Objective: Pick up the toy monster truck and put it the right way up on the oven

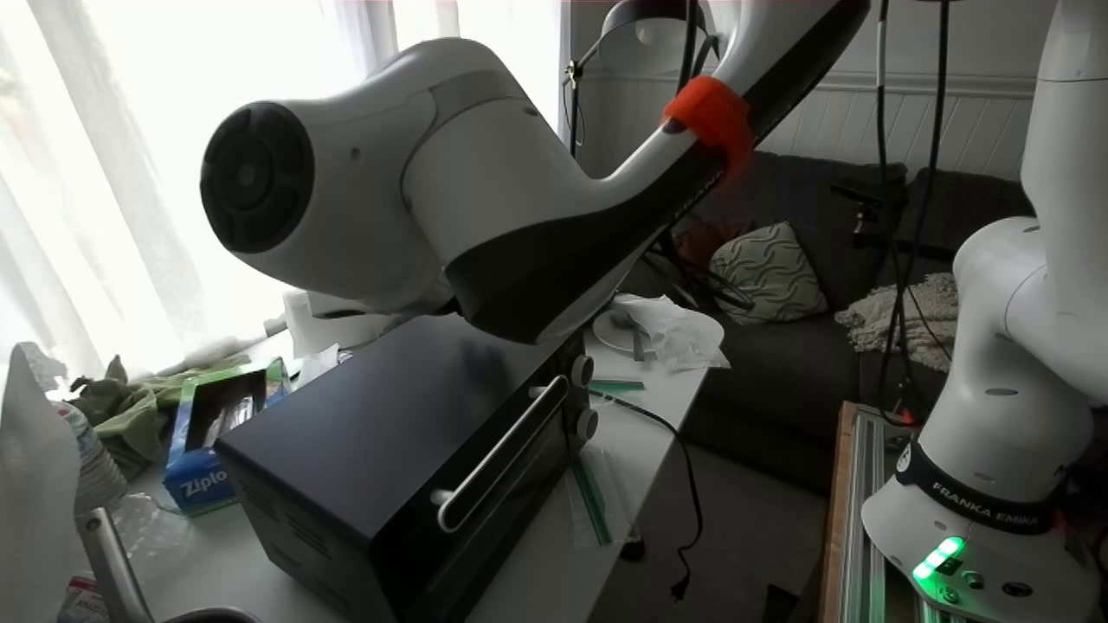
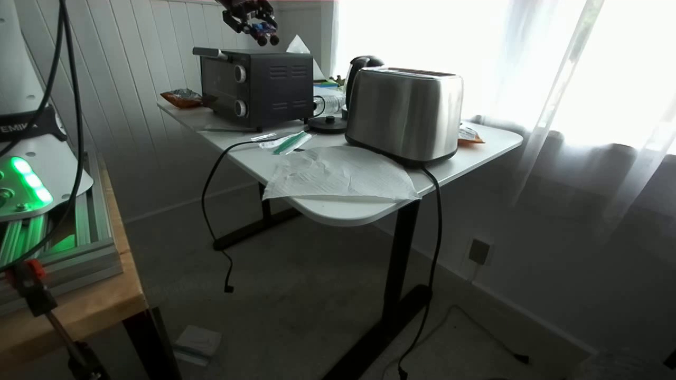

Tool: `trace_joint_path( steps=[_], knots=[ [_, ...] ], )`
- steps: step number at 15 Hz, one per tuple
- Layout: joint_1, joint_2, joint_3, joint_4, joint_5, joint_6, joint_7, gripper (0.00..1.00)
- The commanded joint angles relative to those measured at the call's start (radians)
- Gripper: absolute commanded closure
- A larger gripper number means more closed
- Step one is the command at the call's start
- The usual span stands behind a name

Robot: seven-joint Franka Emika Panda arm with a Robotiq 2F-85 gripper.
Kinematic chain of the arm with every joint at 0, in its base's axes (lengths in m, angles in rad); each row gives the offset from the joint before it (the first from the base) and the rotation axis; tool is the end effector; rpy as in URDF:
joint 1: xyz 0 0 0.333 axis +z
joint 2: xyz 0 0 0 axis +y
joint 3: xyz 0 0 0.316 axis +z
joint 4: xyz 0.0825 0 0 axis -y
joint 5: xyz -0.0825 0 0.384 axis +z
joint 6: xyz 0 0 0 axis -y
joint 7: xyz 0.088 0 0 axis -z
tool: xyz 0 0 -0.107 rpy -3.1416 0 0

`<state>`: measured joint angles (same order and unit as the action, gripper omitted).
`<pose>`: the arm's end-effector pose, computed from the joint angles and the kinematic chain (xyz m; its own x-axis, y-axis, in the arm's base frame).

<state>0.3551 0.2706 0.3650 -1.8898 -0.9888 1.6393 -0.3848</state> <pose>0.4955 0.3077 0.3732 0.2623 0.6566 -0.7071 0.9081 0.0800 0.4111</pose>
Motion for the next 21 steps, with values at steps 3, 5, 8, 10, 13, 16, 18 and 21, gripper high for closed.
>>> trace_joint_path(
  steps=[3,5,8,10,13,16,18,21],
  knots=[
    [0.032,0.062,-0.009,0.046,-0.06,-0.073,-0.06,0.53],
    [0.036,0.074,-0.008,0.049,-0.065,-0.086,-0.069,0.53],
    [0.039,0.09,-0.008,0.053,-0.081,-0.095,-0.076,0.53],
    [0.042,0.1,-0.007,0.058,-0.09,-0.101,-0.081,0.53],
    [0.046,0.109,-0.006,0.065,-0.094,-0.112,-0.089,0.53],
    [0.047,0.109,-0.005,0.07,-0.093,-0.116,-0.091,0.06],
    [0.043,0.098,-0.005,0.069,-0.087,-0.113,-0.093,0.0],
    [0.037,0.077,-0.005,0.074,-0.076,-0.107,-0.088,0.0]
  ],
)
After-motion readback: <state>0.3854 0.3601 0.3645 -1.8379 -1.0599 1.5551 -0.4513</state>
